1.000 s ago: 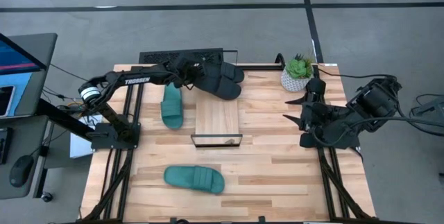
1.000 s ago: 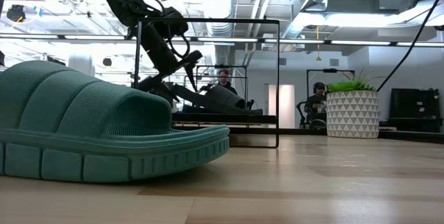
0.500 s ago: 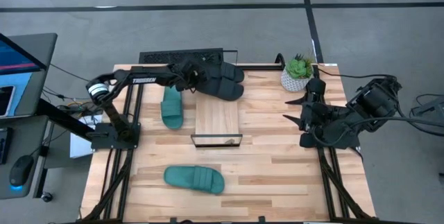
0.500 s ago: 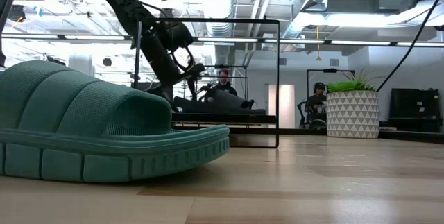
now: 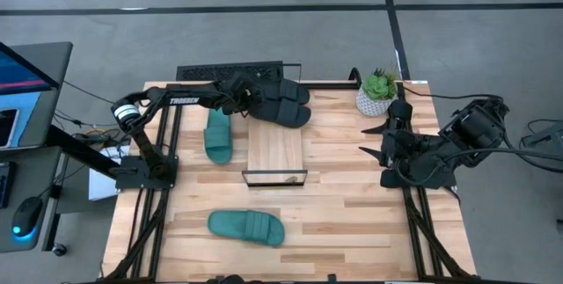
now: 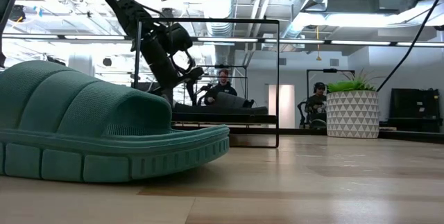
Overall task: Pick and place slides into the shelf
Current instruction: Put the black slides on the shelf
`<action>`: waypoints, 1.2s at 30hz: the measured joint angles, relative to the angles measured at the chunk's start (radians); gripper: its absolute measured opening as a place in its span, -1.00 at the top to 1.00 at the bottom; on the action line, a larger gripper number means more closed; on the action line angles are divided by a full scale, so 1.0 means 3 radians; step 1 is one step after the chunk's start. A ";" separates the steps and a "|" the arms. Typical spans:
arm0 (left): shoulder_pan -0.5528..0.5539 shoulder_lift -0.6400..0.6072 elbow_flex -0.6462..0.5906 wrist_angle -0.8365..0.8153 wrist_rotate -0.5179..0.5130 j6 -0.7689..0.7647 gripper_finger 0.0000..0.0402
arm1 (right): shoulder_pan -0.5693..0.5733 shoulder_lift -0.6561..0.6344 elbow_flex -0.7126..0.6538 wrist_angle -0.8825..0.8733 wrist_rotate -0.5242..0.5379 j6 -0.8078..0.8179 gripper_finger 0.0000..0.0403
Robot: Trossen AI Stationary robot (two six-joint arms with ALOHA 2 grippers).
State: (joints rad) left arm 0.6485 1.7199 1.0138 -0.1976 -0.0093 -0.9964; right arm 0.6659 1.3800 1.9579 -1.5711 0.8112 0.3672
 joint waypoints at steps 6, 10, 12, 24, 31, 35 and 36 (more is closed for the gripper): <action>0.0082 0.0000 -0.0003 -0.0037 -0.0053 0.0030 -0.24 | 0.0000 0.0000 0.0000 0.0000 -0.0001 0.0001 0.17; 0.0126 0.0000 -0.0003 -0.0032 -0.0084 0.0059 -0.24 | 0.0000 0.0000 0.0000 0.0000 -0.0003 0.0000 0.17; 0.0142 0.0000 -0.0003 -0.0027 -0.0081 0.0060 -0.24 | 0.0000 0.0000 0.0000 0.0000 -0.0003 0.0000 0.17; 0.0146 0.0000 -0.0003 0.0047 -0.0016 0.0099 -0.24 | -0.0001 0.0000 0.0000 0.0001 -0.0003 0.0000 0.17; 0.0155 -0.0017 -0.0003 0.0040 0.0071 0.0168 -0.24 | -0.0001 0.0000 0.0000 0.0000 -0.0004 0.0001 0.17; 0.0171 -0.0100 -0.0004 0.0013 -0.0009 0.0186 -0.24 | -0.0001 0.0000 0.0000 0.0000 -0.0009 0.0014 0.17; 0.0180 -0.0123 -0.0005 0.0002 -0.0035 0.0211 -0.24 | -0.0002 0.0000 0.0000 0.0000 -0.0009 0.0026 0.17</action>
State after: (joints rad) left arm 0.7025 1.6830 1.0122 -0.1970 -0.0199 -0.9330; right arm 0.6652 1.3800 1.9579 -1.5711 0.8085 0.3751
